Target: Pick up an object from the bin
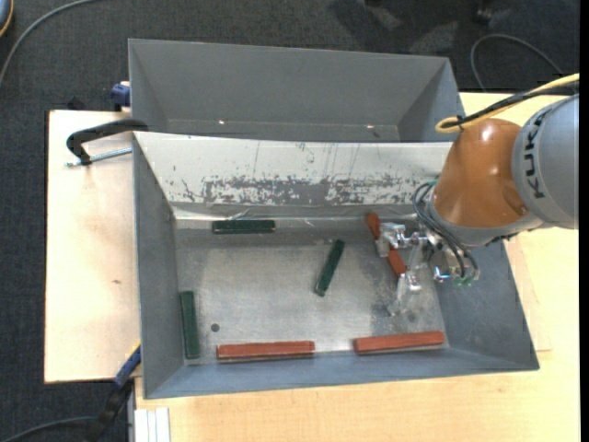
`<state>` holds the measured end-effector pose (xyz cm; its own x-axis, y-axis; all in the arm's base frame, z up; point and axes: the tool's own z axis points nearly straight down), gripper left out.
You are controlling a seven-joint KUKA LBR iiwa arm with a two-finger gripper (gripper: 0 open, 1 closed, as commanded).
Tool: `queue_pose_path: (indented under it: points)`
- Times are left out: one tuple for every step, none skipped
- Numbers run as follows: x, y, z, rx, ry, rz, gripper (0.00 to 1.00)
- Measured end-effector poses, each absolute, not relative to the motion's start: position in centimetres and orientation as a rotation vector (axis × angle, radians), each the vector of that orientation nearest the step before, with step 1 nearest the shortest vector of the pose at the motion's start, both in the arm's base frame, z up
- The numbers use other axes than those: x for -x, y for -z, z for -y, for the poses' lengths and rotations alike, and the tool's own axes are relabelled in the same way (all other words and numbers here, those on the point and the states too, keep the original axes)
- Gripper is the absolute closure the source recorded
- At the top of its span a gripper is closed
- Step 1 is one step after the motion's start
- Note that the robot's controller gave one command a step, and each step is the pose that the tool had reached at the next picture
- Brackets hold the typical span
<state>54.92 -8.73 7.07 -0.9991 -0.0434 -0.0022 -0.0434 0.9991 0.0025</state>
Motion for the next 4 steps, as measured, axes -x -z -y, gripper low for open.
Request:
queue_pose_path:
  points:
    - [-58.1,-7.1,0.4,0.443,-0.005,-3.101,0.0]
    - [-57.3,-7.1,10.1,0.071,0.004,-3.134,0.0]
    - [-57.1,-7.1,14.7,1.16,-0.011,-2.911,0.0]
    - [-58.2,-10.9,14.9,1.148,0.007,-2.913,0.0]
